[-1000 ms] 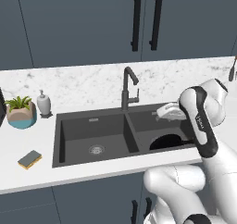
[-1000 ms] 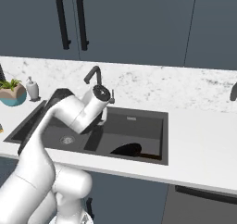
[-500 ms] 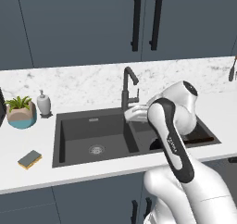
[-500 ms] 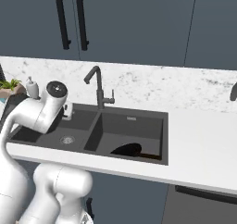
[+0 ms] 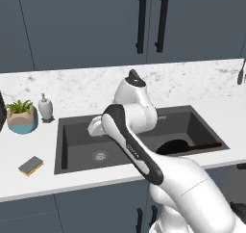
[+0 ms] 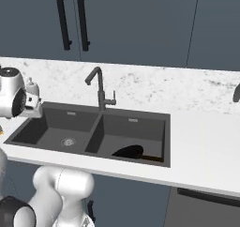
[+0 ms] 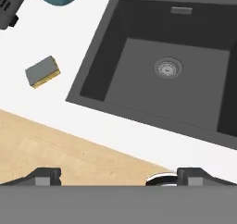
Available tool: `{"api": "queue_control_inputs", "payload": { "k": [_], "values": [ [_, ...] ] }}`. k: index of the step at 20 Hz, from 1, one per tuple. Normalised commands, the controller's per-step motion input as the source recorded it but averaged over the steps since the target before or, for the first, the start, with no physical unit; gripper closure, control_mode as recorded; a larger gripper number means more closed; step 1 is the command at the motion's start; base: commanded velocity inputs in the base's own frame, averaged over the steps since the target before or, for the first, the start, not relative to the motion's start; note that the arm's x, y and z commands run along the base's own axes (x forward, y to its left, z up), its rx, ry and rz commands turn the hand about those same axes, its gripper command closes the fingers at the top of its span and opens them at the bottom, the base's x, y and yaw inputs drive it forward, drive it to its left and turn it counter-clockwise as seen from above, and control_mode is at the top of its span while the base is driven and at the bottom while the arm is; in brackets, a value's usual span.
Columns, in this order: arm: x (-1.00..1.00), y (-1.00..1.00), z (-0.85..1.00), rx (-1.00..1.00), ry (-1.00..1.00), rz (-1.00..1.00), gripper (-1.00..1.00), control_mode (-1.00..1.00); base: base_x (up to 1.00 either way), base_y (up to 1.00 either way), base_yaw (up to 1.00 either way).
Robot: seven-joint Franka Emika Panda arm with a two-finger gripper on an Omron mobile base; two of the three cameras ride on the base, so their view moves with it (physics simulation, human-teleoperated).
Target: Pick the pan and sponge and place them into the sink. Then turn on the water.
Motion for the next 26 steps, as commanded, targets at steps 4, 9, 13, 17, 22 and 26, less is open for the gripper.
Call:
{"api": "queue_control_inputs", "payload": {
  "k": [4,9,13,17,22,26],
  "values": [
    [0.0,0.91,-0.05,-0.25,0.2,0.0,-1.0,-1.0,0.0,0.0,0.0],
    [0.01,0.29,-0.06,-0.12,0.09,0.0,-1.0,-1.0,0.0,0.0,0.0],
    [0.1,0.22,-0.2,-0.08,0.04,0.0,-1.0,-1.0,0.0,0.0,0.0],
    [0.04,0.42,-0.42,0.0,0.0,0.0,-1.0,-1.0,0.0,0.0,0.0],
    [0.28,0.4,-0.29,0.01,0.03,-0.02,-1.0,-1.0,0.0,0.0,0.0],
    [0.25,0.34,-0.18,0.07,0.0,-0.05,-1.0,-1.0,0.0,0.0,0.0]
  ]
}}
